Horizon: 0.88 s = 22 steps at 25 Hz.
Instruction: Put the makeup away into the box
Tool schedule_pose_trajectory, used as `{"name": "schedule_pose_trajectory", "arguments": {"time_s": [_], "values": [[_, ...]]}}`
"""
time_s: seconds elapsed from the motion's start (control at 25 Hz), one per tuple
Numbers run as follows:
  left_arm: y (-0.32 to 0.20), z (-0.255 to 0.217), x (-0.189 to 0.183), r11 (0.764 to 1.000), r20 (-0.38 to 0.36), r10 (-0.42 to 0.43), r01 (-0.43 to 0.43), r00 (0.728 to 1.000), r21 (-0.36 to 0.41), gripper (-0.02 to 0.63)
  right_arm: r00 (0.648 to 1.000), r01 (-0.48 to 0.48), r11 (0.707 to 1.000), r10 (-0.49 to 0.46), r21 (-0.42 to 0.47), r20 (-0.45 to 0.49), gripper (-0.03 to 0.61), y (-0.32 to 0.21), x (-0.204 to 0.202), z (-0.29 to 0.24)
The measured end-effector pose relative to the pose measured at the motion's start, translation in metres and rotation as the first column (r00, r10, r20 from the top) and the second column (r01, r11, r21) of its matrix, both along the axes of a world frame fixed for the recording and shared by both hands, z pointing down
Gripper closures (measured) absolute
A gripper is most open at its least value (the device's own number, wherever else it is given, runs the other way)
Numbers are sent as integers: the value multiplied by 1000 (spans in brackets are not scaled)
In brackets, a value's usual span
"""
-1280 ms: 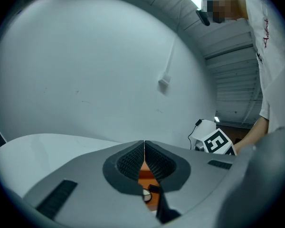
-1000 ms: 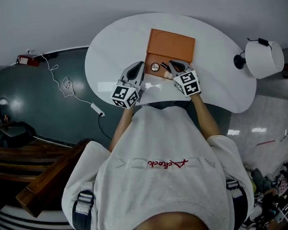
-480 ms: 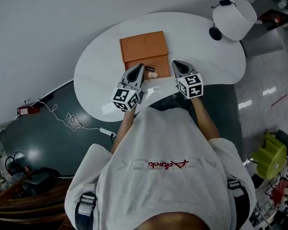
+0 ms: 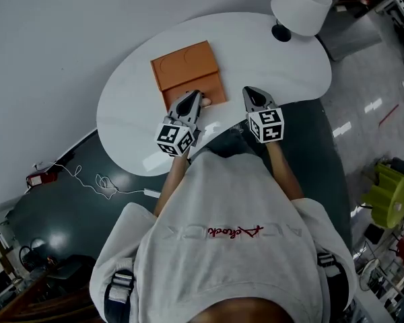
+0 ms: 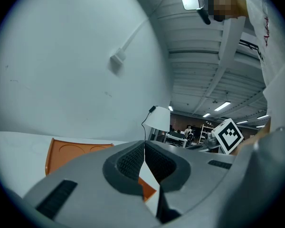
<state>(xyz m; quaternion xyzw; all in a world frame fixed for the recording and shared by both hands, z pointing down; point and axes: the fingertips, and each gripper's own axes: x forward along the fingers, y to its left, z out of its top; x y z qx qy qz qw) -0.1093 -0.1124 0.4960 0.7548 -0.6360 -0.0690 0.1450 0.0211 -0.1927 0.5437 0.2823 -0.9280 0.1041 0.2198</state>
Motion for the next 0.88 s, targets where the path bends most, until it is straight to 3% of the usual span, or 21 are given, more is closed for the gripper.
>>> {"name": "schedule_pose_trajectory", "arguments": {"time_s": [0.32,0.88], "values": [[19,6,8,1000,1,10,-10,1000,-19,601,999,-49,999,49,-5,1,560,18,14,5],[41,15,21,999,3,26,-26,1000,-31,601,999,-40,999,40,-5,1,560,42,21,12]]}}
